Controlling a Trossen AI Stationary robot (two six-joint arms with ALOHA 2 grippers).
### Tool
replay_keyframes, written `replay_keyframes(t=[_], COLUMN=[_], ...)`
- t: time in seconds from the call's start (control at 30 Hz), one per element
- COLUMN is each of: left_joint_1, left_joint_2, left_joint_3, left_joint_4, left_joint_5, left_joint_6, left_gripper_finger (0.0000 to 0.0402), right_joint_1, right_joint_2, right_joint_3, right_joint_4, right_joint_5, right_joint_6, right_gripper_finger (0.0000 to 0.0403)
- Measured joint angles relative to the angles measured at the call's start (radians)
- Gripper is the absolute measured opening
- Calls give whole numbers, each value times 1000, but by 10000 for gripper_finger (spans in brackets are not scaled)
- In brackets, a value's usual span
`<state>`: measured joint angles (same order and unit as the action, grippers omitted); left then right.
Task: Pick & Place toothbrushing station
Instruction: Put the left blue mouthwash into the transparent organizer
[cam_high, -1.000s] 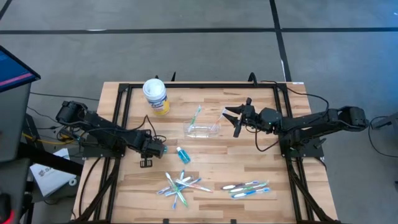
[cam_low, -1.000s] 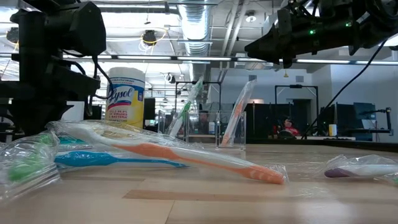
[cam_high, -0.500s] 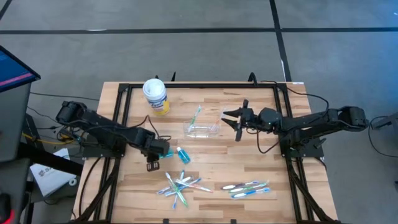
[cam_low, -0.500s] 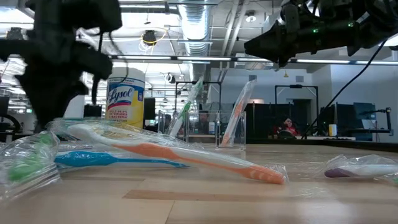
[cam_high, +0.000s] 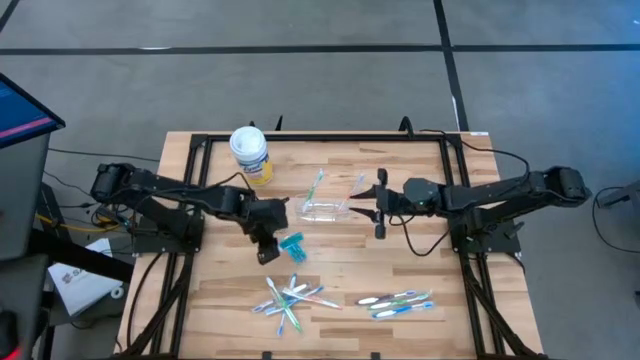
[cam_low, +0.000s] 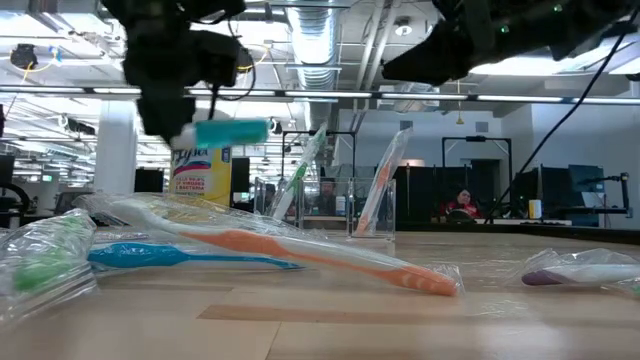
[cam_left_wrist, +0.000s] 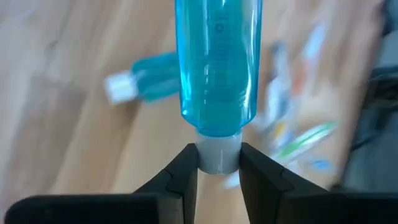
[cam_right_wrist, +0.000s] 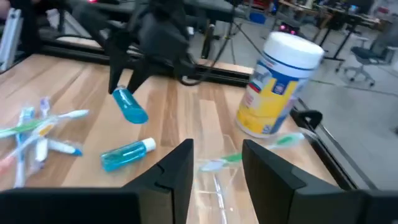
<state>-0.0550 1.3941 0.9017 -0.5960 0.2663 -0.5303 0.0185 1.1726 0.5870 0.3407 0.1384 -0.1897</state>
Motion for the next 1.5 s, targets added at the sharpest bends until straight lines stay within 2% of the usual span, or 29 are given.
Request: replay_keyframes(t=[0.27, 0.4, 0.57, 0.87, 1.17, 1.5], left_joint_1=[94, 128, 157, 169, 169, 169], left_joint_2=[0, 0, 0, 0, 0, 0], left_joint_3=[0, 0, 0, 0, 0, 0], left_joint_4=[125, 134, 144, 156, 166, 175], left_joint_5=[198, 232, 282, 329, 332, 332], left_joint_6=[-84, -122, -149, -195, -212, -212], left_gripper_finger=[85, 85, 85, 85, 85, 85], right_joint_1=[56, 83, 121, 180, 218, 245], right_joint_2=[87, 153, 241, 361, 486, 569], right_joint_3=[106, 188, 295, 460, 639, 763], right_joint_4=[-162, -232, -340, -444, -624, -667], right_joint_5=[47, 62, 175, 263, 288, 312], right_joint_6=[-50, -87, -152, -257, -291, -359], right_gripper_finger=[123, 122, 123, 123, 124, 146])
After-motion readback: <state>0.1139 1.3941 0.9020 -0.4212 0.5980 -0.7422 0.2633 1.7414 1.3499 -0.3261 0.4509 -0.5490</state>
